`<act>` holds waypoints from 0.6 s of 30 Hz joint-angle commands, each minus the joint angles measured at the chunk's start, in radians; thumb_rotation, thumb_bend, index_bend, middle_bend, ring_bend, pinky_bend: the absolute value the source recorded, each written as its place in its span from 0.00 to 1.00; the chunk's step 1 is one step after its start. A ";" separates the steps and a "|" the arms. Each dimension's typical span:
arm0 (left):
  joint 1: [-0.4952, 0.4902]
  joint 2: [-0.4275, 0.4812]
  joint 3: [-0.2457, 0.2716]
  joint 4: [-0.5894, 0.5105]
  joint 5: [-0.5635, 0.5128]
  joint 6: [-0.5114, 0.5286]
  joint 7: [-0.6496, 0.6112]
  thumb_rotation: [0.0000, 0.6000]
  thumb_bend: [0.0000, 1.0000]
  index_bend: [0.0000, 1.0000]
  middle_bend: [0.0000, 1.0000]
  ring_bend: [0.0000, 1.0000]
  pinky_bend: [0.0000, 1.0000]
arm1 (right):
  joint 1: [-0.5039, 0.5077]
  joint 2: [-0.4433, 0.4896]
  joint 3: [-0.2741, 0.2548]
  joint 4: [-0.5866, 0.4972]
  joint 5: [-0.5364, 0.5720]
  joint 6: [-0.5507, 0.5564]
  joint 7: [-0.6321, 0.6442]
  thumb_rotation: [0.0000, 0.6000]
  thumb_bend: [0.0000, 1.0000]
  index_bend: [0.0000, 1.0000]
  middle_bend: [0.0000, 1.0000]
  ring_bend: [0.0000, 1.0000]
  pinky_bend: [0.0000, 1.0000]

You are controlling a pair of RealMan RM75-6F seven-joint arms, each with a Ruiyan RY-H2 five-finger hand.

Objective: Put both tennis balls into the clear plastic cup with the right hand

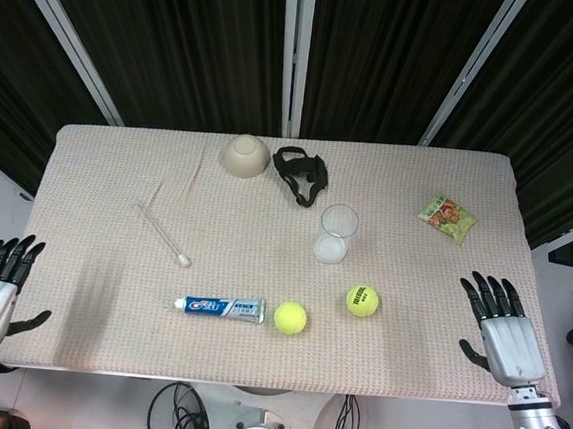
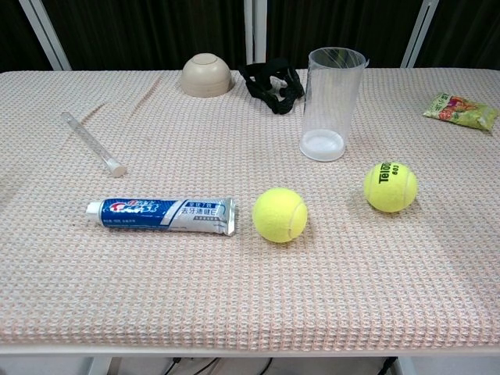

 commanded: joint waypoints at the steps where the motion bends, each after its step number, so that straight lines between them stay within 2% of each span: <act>1: -0.001 -0.001 0.001 0.002 0.002 -0.002 -0.002 1.00 0.01 0.04 0.00 0.00 0.00 | 0.038 -0.020 -0.002 -0.012 -0.002 -0.056 -0.043 1.00 0.15 0.00 0.00 0.00 0.00; 8: 0.001 -0.012 0.002 0.010 0.001 0.001 0.001 1.00 0.01 0.04 0.00 0.00 0.00 | 0.130 -0.093 0.016 -0.041 0.031 -0.185 -0.172 1.00 0.15 0.00 0.00 0.00 0.00; 13: 0.004 -0.014 0.000 0.006 -0.004 0.005 0.005 1.00 0.01 0.04 0.00 0.00 0.00 | 0.196 -0.146 0.039 -0.048 0.103 -0.283 -0.244 1.00 0.16 0.00 0.00 0.00 0.00; 18: 0.006 -0.016 -0.007 0.007 -0.025 -0.001 0.014 1.00 0.01 0.04 0.00 0.00 0.00 | 0.241 -0.201 0.059 -0.027 0.177 -0.327 -0.314 1.00 0.17 0.00 0.00 0.00 0.00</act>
